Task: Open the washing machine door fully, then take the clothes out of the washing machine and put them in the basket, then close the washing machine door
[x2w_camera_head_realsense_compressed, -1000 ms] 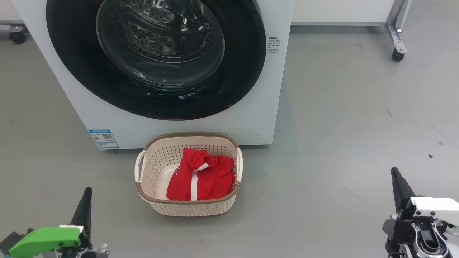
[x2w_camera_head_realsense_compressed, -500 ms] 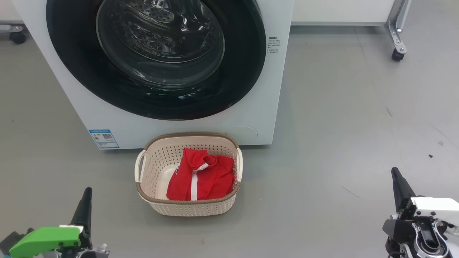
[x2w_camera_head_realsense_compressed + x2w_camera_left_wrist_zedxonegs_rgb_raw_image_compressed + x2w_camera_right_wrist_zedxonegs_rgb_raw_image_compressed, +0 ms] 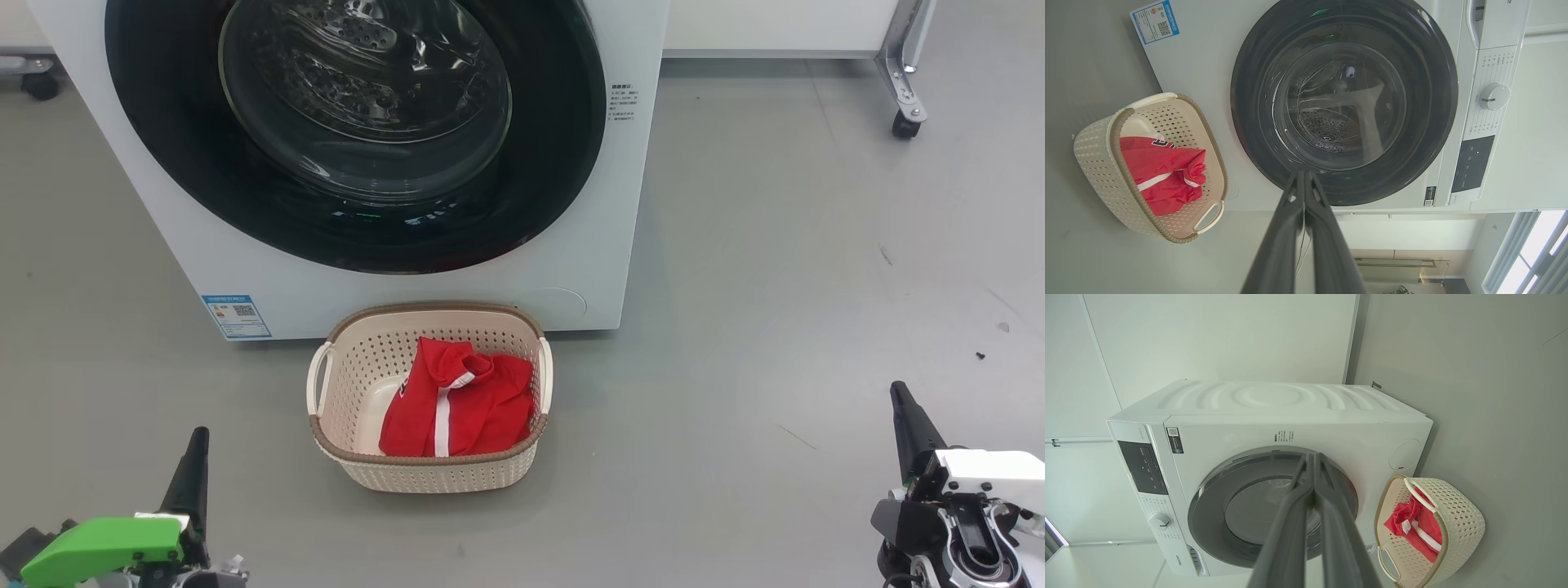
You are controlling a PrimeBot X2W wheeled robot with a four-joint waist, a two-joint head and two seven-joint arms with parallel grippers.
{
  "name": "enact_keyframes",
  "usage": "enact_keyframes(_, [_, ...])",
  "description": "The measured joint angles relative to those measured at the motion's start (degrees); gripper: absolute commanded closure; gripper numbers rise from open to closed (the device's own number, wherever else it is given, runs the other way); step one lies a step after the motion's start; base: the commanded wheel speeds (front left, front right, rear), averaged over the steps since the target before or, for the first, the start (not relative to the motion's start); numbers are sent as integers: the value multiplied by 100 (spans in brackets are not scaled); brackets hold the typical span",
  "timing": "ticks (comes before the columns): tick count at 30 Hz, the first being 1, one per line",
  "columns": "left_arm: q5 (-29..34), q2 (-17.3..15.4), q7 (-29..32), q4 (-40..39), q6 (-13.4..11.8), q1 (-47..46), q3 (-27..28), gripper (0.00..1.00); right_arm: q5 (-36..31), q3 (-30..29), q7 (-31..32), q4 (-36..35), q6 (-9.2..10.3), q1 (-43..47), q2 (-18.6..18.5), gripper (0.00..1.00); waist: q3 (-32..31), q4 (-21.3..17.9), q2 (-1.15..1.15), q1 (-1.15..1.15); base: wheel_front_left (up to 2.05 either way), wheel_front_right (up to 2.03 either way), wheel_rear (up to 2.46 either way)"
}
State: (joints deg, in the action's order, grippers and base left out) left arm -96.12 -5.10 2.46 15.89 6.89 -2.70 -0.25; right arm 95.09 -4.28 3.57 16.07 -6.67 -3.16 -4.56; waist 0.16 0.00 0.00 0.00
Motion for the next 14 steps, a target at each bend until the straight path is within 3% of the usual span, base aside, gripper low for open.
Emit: enact_keyframes(14, [0,1,0,-3,0,-1,9,100,0,-7,0,-2,0,0,4,100,1,0,0,0,0,0,0])
